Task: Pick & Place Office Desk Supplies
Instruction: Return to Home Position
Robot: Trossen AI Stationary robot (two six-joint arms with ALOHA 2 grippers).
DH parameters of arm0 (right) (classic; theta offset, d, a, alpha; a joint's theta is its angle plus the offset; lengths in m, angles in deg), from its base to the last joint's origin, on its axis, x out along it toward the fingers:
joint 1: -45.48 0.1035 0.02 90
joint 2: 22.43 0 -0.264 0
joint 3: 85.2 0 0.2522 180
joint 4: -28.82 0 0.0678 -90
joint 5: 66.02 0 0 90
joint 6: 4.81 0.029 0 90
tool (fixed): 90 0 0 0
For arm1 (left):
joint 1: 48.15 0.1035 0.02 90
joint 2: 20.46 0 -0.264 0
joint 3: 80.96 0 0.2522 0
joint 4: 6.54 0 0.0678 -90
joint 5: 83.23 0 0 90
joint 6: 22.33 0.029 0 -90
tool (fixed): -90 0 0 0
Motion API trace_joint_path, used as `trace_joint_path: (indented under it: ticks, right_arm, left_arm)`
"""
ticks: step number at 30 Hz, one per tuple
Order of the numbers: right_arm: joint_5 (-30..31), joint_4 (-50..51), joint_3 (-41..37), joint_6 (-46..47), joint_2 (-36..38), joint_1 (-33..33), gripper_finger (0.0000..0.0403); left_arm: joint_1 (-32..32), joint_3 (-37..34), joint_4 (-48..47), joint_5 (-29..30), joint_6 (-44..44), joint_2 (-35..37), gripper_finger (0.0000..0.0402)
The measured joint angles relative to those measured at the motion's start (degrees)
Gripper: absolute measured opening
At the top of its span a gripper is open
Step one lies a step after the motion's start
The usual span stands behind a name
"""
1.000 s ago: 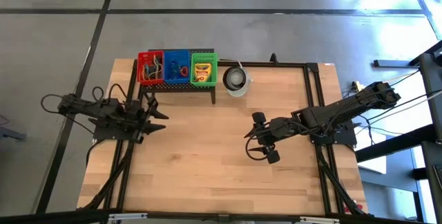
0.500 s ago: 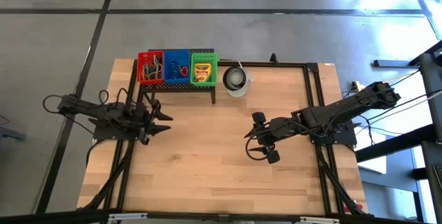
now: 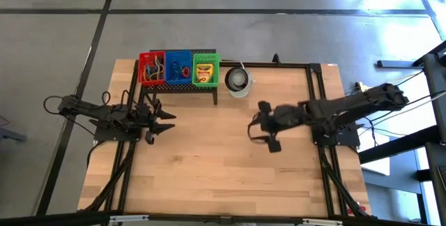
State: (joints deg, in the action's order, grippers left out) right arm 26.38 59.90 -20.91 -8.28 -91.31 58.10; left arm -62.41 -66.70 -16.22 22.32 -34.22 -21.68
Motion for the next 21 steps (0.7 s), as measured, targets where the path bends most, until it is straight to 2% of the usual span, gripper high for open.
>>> trace_joint_path:
  ticks: [4,10,21]
  right_arm:
    - [-8.96,0.67,-0.49,-2.51,4.29,-6.85,0.0237]
    - [-10.05,0.66,-4.54,-2.94,9.69,-14.98,0.0237]
    - [-16.93,-4.99,-16.09,-1.48,17.25,-28.20,0.0237]
  left_arm:
    - [0.00,0.02,-0.02,-0.04,-0.80,0.00,0.0164]
    - [0.00,0.02,-0.67,-0.09,-0.84,0.00,0.0164]
    - [0.00,0.02,-1.22,-0.09,-0.40,-0.02,0.0164]
